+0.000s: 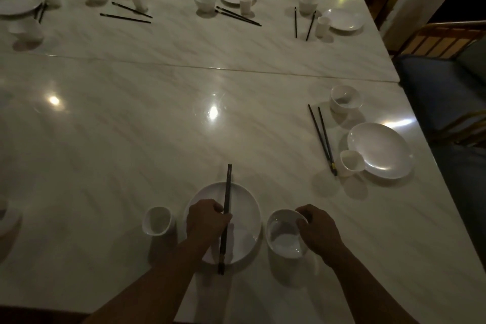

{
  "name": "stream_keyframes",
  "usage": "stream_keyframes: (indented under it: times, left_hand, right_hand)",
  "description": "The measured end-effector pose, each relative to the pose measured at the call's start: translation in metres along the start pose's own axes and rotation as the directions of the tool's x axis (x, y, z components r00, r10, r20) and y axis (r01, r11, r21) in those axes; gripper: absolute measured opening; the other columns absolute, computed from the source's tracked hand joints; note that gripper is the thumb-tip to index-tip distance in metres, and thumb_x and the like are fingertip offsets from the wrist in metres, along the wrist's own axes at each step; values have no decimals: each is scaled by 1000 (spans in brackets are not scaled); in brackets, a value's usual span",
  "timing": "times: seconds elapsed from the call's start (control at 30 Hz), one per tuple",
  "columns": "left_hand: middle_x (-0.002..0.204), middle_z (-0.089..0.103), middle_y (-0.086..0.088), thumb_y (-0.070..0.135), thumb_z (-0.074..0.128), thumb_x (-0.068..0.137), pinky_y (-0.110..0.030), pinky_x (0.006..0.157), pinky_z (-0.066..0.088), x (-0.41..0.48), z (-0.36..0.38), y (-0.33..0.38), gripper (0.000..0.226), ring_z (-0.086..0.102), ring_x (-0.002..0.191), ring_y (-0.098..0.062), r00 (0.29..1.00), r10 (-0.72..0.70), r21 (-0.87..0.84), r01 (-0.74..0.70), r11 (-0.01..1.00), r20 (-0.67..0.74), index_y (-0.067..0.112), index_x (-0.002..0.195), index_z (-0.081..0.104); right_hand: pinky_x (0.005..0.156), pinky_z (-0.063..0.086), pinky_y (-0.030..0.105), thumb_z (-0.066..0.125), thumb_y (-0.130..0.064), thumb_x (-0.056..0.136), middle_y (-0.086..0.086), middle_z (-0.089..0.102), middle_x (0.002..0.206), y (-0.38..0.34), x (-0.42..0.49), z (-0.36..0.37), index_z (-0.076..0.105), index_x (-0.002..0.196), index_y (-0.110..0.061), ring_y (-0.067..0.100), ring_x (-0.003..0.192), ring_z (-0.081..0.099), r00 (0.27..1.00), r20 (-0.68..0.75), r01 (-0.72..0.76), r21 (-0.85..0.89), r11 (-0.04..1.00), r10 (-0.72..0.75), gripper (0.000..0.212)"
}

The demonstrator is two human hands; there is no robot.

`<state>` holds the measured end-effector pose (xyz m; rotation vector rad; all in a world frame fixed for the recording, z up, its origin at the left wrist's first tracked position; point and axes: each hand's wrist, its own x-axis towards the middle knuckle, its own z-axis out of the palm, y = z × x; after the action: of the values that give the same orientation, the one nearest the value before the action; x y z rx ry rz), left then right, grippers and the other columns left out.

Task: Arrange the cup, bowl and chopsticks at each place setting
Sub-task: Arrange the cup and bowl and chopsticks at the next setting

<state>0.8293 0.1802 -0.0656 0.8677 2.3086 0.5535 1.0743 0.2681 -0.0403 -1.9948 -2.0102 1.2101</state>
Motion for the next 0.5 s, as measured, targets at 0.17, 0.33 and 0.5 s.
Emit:
stream_keyframes:
  times: [0.17, 0.33, 0.5]
  left_hand:
    - [88, 73, 2, 36, 84, 71, -30, 80, 56, 0, -1, -2, 29, 65, 80, -12, 1000, -4, -13, 4, 1000, -21, 19, 94, 75]
    - [88, 73, 1, 35, 84, 72, -29, 79, 55, 0, 0, -2, 30, 63, 78, -11, 1000, 2, -15, -2, 1000, -24, 17, 94, 75]
    - [87, 73, 0, 37, 83, 71, -28, 79, 54, -1, -1, -2, 30, 65, 80, -13, 999, 0, -2, 0, 1000, -36, 17, 92, 75]
  right_hand:
    - [73, 41, 26, 56, -15, 93, -1, 66, 106, 3, 3, 0, 67, 108, -23, 14, 90, 57, 1000, -5, -3, 5, 1000, 3, 20]
    - [76, 44, 28, 58, -16, 93, -1, 66, 104, 4, 3, -1, 67, 108, -23, 14, 91, 58, 1000, -5, -5, 22, 1000, 5, 19]
    - [75, 48, 30, 59, -20, 94, -2, 65, 103, 5, 3, -2, 66, 108, -23, 15, 91, 61, 1000, 5, -16, 47, 999, 16, 17]
